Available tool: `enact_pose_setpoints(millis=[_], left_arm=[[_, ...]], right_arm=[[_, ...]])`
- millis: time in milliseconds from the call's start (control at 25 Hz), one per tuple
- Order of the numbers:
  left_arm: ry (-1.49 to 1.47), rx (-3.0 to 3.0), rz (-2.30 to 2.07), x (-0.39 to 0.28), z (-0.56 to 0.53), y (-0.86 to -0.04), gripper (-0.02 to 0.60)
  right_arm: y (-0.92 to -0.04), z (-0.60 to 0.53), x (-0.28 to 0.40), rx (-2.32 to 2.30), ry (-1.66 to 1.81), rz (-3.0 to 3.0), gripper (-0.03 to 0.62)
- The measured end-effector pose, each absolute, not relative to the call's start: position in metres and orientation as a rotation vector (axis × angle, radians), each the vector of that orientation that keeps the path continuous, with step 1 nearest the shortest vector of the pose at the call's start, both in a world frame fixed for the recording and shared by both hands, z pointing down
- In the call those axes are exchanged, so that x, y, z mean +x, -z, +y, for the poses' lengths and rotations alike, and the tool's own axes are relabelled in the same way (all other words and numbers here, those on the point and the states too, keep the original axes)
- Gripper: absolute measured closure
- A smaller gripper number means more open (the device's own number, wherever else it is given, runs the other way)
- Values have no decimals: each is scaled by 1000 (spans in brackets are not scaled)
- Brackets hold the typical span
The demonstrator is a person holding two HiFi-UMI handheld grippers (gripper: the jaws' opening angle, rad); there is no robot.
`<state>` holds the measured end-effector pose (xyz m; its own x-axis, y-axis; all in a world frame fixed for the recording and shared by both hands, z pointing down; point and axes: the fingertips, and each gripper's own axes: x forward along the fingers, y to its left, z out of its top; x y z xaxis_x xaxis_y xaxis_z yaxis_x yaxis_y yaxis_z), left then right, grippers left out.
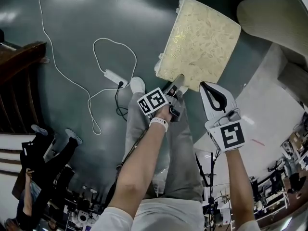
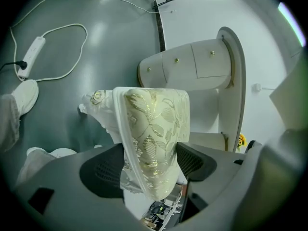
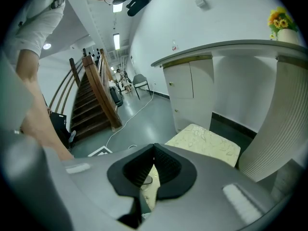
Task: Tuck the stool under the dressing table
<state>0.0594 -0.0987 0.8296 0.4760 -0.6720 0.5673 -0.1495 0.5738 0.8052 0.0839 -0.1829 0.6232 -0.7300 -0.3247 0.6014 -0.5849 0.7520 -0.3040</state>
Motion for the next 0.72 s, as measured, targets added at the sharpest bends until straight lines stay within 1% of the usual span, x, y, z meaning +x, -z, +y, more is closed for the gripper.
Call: enact_pose_setpoints(millis=[480, 720], left_arm=[[374, 879, -1048, 58, -94, -830, 259], [372, 869, -1047, 60, -95, -830, 261]], right_arm=[[-620, -183, 85, 697, -661, -2435, 582], [-630, -184, 105, 740, -695, -2413, 583]])
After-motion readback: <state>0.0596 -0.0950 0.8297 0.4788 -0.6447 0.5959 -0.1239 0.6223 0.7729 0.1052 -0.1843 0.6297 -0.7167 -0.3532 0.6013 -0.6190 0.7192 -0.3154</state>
